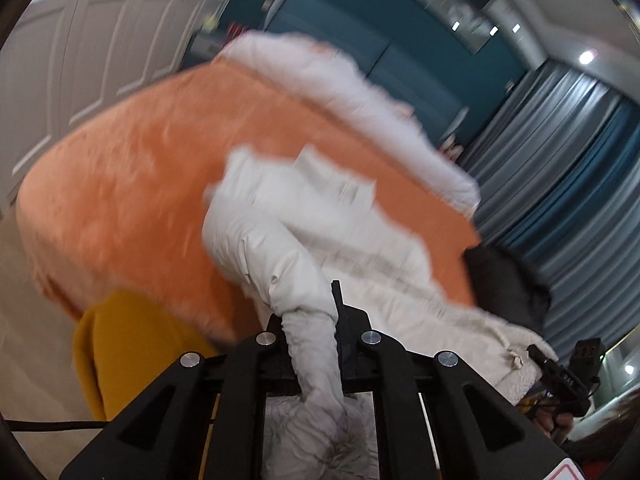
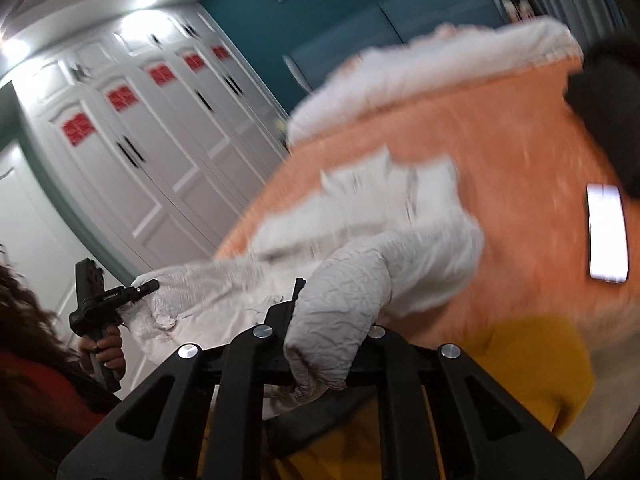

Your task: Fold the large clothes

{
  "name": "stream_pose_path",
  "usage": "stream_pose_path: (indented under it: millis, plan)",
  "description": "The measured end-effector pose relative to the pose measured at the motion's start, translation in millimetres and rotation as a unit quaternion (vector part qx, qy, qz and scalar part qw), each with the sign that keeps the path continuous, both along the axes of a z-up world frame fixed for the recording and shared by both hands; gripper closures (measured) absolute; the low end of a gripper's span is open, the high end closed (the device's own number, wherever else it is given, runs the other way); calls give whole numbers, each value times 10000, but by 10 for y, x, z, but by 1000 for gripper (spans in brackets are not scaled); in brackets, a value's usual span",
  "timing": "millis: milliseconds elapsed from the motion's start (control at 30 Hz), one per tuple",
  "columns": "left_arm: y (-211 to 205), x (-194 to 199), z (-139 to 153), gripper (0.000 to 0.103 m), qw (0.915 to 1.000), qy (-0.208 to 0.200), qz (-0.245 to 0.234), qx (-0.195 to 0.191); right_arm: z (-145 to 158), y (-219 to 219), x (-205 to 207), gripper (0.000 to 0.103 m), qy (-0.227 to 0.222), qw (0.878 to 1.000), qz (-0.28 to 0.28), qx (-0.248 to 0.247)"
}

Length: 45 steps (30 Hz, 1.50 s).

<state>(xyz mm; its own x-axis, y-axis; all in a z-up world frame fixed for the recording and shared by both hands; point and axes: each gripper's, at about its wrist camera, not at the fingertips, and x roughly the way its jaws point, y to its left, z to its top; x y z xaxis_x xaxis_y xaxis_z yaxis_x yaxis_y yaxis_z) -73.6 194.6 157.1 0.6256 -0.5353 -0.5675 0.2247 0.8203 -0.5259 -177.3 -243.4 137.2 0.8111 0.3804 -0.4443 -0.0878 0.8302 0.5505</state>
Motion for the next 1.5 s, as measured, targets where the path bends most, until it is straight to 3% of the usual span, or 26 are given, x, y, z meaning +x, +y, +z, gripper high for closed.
stream_pose_path:
  millis: [133,267,433,633,700,800,900,967,1100,1233,1333,1467,1500]
  plan:
    - [55,26,348,96,9977,-436,232,-454,320,-57,-13,91,-486,9987,-119,47]
    - [94,234,473,95,9942,-704,509,-637,450,-214,194,91,-873,9948,-426,300]
    - [-93,907,390,94,9953,-684,642,-253,251,-442,1040,90,-654,9932,-909,326]
    - [-446,1845,-16,92,9925,-593,944,502,-126,-504,1976,86,-326,9903,-1290,400]
    - [-541,2162,-185,90,9904,-479,1065,738,-245,-528,2299,82,-178,9876,-1516,380]
    - [-612,2595,-494,89,9874,38,1244,979,-465,-579,2692,72,26,9839,-1682,605]
    - [-600,3035,-840,85,9836,653,1403,922,-671,-619,2955,68,239,9806,-1795,745]
    - [-550,3197,-937,84,9820,857,1510,746,-758,-688,3061,66,251,9782,-1813,982]
    - [-471,3453,-891,84,9838,986,1473,255,-823,-875,3123,62,79,9728,-1782,1478]
    - [-516,3593,-656,83,9883,778,1296,210,-749,-945,3146,62,-46,9752,-1725,1383]
    - [-452,3743,-538,81,9910,836,1041,-74,-628,-1026,3160,58,-318,9757,-1554,1514]
    - [-394,3871,-563,79,9901,1240,649,81,-526,-1090,3067,35,-574,9751,-1616,1405]
    - [-358,3869,-595,77,9887,1357,626,98,-501,-1115,3035,35,-599,9753,-1717,1252]
